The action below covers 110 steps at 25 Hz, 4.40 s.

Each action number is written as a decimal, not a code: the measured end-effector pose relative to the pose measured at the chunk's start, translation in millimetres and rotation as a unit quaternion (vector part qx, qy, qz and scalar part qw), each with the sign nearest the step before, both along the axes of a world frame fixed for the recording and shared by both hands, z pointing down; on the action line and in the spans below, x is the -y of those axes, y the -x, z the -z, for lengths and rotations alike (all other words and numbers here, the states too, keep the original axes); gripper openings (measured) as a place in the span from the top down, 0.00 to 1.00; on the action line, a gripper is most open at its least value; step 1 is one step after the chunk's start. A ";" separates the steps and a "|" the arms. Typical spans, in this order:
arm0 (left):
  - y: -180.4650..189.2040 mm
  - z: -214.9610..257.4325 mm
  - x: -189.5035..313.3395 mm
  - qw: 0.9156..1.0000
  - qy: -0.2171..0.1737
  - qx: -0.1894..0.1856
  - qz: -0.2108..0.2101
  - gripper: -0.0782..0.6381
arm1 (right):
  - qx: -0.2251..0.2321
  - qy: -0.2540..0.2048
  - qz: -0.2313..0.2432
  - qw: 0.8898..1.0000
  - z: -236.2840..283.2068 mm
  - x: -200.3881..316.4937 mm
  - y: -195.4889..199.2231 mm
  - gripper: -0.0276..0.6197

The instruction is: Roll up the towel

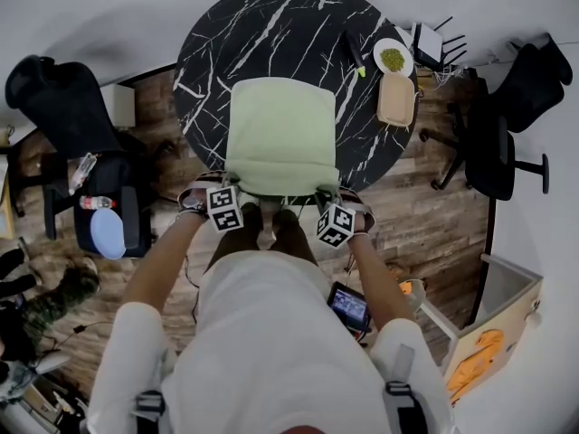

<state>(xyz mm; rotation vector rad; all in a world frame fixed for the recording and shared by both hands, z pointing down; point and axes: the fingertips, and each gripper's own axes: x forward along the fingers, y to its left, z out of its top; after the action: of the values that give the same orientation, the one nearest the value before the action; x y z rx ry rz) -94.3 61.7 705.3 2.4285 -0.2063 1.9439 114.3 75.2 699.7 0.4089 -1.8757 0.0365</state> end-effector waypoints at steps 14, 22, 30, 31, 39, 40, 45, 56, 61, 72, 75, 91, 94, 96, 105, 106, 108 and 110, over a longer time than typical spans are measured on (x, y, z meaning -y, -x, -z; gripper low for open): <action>8.5 24.5 -82.4 0.996 0.074 -0.011 -0.039 0.85 | 0.038 0.126 -0.012 0.991 25.9 -74.6 2.4 0.94; 13.8 54.5 -64.7 0.995 0.088 -0.036 0.007 0.85 | 0.057 0.122 -0.009 0.991 62.8 -57.9 5.4 0.94; 16.6 51.1 -0.8 0.994 0.097 -0.035 0.049 0.85 | 0.060 0.115 -0.027 0.991 61.7 10.4 7.5 0.94; 16.3 46.6 5.8 0.993 0.098 -0.031 0.050 0.85 | 0.056 0.115 -0.028 0.991 57.2 17.3 8.1 0.94; 14.8 18.0 41.8 0.992 0.101 -0.006 0.081 0.85 | 0.013 0.079 -0.037 0.996 17.0 61.1 7.6 0.94; 13.5 14.5 44.6 0.991 0.099 -0.005 0.086 0.85 | 0.010 0.077 -0.041 0.996 11.9 62.7 7.6 0.94; 13.8 2.3 52.6 0.988 0.095 -0.003 0.121 0.85 | 0.008 0.068 -0.069 0.995 -2.6 69.3 8.6 0.94; 35.9 47.3 69.1 0.980 0.014 -0.065 0.188 0.69 | 0.025 -0.033 -0.099 0.994 42.2 79.4 -22.6 0.88; 36.7 73.0 43.7 0.981 -0.016 -0.079 0.174 0.67 | 0.050 -0.034 -0.052 0.997 63.5 35.1 -8.7 0.88; 17.9 11.4 -19.5 1.000 -0.004 0.004 0.021 0.61 | -0.003 -0.010 0.046 0.999 12.9 -19.8 7.8 0.80; 19.2 4.5 -11.2 0.999 -0.011 0.007 0.029 0.64 | -0.007 -0.016 0.036 0.999 8.3 -8.5 4.7 0.80; 18.4 9.2 -7.0 0.998 0.016 0.003 0.056 0.85 | 0.017 0.052 -0.024 0.998 9.8 -8.2 0.5 0.94; 18.4 17.6 -27.8 0.998 0.039 -0.005 0.047 0.85 | 0.025 0.080 -0.019 0.996 19.3 -26.5 -0.5 0.94; 19.5 22.7 -43.9 0.998 0.056 -0.006 0.042 0.85 | 0.030 0.105 -0.013 0.994 25.1 -42.3 0.5 0.94; 24.2 52.0 -66.2 0.989 0.143 -0.022 0.044 0.85 | 0.061 0.194 -0.016 0.979 63.6 -61.6 2.0 0.94; 24.1 52.9 -58.2 0.989 0.142 -0.024 0.045 0.85 | 0.065 0.190 -0.022 0.979 66.4 -52.0 1.9 0.94; 22.8 54.2 -39.3 0.990 0.133 -0.025 0.042 0.85 | 0.070 0.174 -0.031 0.982 70.5 -29.1 1.3 0.94; 20.8 54.0 -19.7 0.991 0.127 -0.023 0.040 0.85 | 0.068 0.153 -0.034 0.985 70.9 -4.3 0.7 0.94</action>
<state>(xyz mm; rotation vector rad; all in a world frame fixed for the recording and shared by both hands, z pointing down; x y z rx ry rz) -115.1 81.4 651.3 2.2622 -0.0501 1.7572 113.6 79.5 628.9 0.2630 -1.9494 0.4020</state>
